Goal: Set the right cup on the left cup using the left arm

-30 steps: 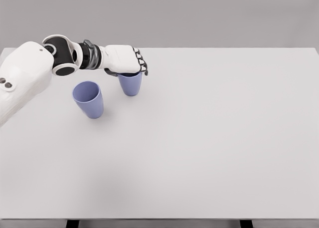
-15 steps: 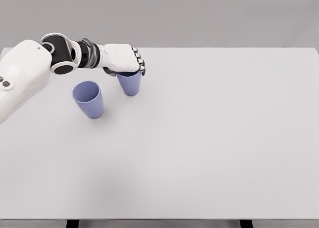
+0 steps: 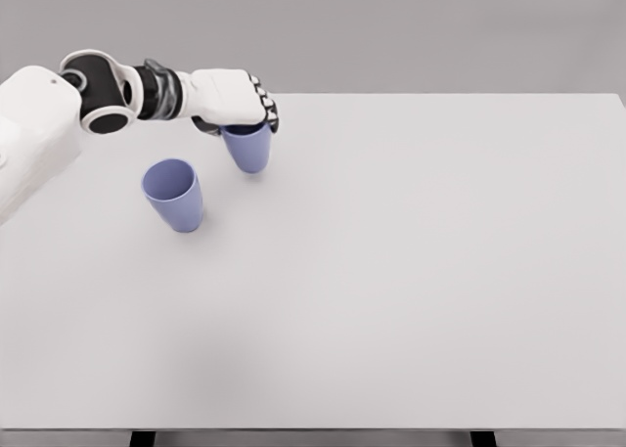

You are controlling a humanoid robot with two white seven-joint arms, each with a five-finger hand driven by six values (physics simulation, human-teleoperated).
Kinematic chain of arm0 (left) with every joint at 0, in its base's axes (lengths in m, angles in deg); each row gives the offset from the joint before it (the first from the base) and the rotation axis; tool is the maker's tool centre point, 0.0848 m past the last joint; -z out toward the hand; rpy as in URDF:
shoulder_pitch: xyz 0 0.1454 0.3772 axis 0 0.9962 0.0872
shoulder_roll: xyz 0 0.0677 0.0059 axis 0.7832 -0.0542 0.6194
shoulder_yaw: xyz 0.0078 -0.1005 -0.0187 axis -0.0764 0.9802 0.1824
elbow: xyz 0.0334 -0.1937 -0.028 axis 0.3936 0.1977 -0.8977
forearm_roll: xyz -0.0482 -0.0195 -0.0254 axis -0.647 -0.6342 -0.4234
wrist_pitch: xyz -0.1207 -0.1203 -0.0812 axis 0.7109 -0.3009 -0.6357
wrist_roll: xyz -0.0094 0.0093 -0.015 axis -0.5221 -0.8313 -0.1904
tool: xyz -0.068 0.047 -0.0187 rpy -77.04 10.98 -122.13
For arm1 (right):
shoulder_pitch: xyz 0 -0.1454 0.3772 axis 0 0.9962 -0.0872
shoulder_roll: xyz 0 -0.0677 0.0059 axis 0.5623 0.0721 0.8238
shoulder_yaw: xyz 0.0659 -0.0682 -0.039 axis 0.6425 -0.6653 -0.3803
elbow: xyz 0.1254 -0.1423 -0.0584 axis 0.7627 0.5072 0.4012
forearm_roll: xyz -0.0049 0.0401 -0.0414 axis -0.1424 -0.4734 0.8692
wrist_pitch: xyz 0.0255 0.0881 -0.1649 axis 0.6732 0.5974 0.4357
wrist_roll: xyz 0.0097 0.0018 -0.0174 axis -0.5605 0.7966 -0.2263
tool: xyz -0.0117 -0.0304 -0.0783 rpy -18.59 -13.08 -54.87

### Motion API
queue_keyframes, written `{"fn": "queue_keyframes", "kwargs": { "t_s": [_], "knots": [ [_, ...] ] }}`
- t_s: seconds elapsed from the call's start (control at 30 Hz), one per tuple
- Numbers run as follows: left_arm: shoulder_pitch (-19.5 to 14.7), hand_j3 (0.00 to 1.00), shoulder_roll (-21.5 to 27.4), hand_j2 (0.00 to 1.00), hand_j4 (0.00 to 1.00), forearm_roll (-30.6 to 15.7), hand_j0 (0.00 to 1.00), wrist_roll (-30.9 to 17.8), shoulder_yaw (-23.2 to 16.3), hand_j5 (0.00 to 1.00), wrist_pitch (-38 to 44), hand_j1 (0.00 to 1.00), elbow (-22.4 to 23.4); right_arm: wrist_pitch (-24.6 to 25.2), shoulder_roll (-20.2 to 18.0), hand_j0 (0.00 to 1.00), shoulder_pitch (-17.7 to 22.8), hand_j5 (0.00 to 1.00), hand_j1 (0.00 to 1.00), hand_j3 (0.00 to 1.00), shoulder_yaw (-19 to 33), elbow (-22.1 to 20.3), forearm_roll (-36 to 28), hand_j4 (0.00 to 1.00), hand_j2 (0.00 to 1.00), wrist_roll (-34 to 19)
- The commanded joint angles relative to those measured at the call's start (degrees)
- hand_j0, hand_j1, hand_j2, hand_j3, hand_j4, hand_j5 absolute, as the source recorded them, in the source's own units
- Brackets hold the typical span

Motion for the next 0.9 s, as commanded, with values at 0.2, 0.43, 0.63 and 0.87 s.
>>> {"fn": "queue_keyframes", "kwargs": {
  "t_s": [0.2,0.43,0.63,0.87],
  "knots": [
    [0.35,0.73,3.96,0.73,0.73,-2.14,0.73,0.03,4.72,0.73,0.09,0.73,-2.2,0.0,0.0,1.0,0.0,1.0,1.0,1.0,0.02,0.0,-0.02,1.0,1.0,-0.02],
    [0.44,0.7,6.77,0.7,0.7,-3.55,0.7,0.03,7.1,0.7,0.09,0.7,-3.69,0.0,0.0,1.0,0.0,1.0,1.0,1.0,0.02,0.0,-0.02,1.0,1.0,-0.02],
    [0.62,0.71,10.11,0.71,0.71,-4.96,0.71,0.03,9.03,0.71,0.09,0.71,-6.24,0.0,0.0,1.0,0.0,1.0,1.0,1.0,0.02,0.0,-0.02,1.0,1.0,0.06],
    [2.46,0.71,12.57,0.71,0.71,-6.45,0.71,0.03,11.67,0.71,0.09,0.71,-8.88,0.0,0.0,1.0,0.0,1.0,1.0,1.0,0.02,0.0,-0.02,1.0,1.0,-0.02]
  ]
}}
